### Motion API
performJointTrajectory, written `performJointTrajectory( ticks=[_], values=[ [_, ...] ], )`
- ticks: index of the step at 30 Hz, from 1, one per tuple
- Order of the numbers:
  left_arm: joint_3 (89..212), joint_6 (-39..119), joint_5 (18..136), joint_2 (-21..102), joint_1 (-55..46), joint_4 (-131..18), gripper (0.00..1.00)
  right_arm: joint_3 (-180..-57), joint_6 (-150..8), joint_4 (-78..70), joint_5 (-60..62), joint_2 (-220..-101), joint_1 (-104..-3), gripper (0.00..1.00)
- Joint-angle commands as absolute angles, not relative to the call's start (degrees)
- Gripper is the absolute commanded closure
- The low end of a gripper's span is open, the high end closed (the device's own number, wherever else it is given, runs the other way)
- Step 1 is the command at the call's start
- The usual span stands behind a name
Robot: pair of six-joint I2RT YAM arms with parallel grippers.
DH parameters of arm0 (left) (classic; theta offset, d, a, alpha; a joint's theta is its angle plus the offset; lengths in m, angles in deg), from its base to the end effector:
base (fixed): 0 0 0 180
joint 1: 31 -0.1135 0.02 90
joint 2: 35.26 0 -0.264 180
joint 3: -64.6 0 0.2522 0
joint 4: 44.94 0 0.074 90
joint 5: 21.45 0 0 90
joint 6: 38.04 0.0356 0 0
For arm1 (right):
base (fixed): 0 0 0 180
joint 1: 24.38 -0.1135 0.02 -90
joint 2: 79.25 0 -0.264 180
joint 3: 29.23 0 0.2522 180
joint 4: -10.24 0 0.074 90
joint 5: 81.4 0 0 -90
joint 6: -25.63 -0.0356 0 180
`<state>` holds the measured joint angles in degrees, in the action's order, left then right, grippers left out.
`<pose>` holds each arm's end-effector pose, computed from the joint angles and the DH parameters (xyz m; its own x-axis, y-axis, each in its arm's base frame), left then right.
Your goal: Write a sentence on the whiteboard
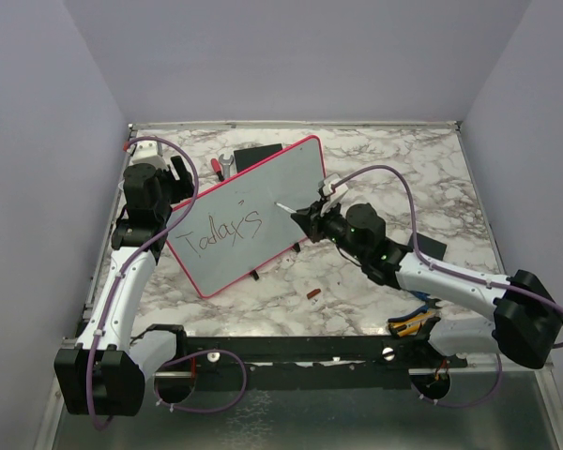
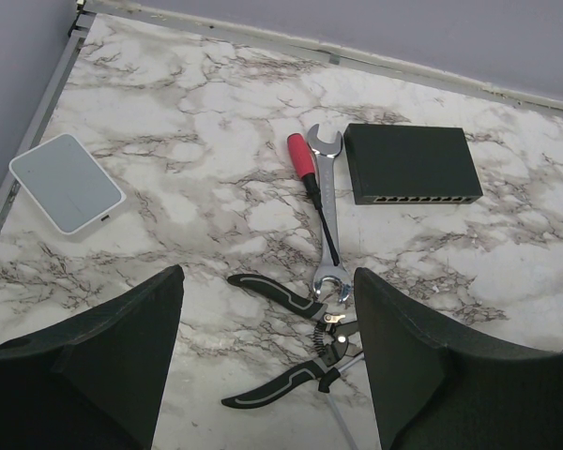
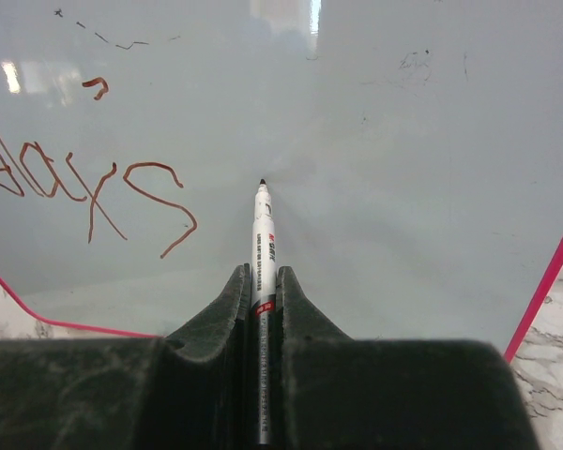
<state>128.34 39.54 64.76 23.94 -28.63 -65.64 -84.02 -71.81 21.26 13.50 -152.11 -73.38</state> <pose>0.2413 -0.0076 0.3297 -0.2668 -0.2037 -0.9420 -0.0815 0.9787 -0.1886 0.1929 0.2173 0.2741 -0.1700 0.0011 -0.9854 -0.6800 0.7236 0.1181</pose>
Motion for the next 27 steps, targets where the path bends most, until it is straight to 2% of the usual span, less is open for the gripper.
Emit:
performJointTrajectory(
  ticks=[1, 13, 27],
  values=[
    [126.7, 39.6, 66.5, 23.3, -28.4, -66.9, 0.26, -86.1, -71.3, 23.4, 11.6, -153.3, -73.0, 1.0],
    [126.7, 39.6, 66.6, 23.3, -28.4, -66.9, 0.26, -86.3, -71.4, 21.9, 6.1, -155.8, -73.0, 1.0],
    [126.7, 39.5, 66.7, 23.4, -28.3, -66.9, 0.26, -83.3, -72.0, 18.0, 12.1, -154.7, -73.0, 1.0]
  ],
)
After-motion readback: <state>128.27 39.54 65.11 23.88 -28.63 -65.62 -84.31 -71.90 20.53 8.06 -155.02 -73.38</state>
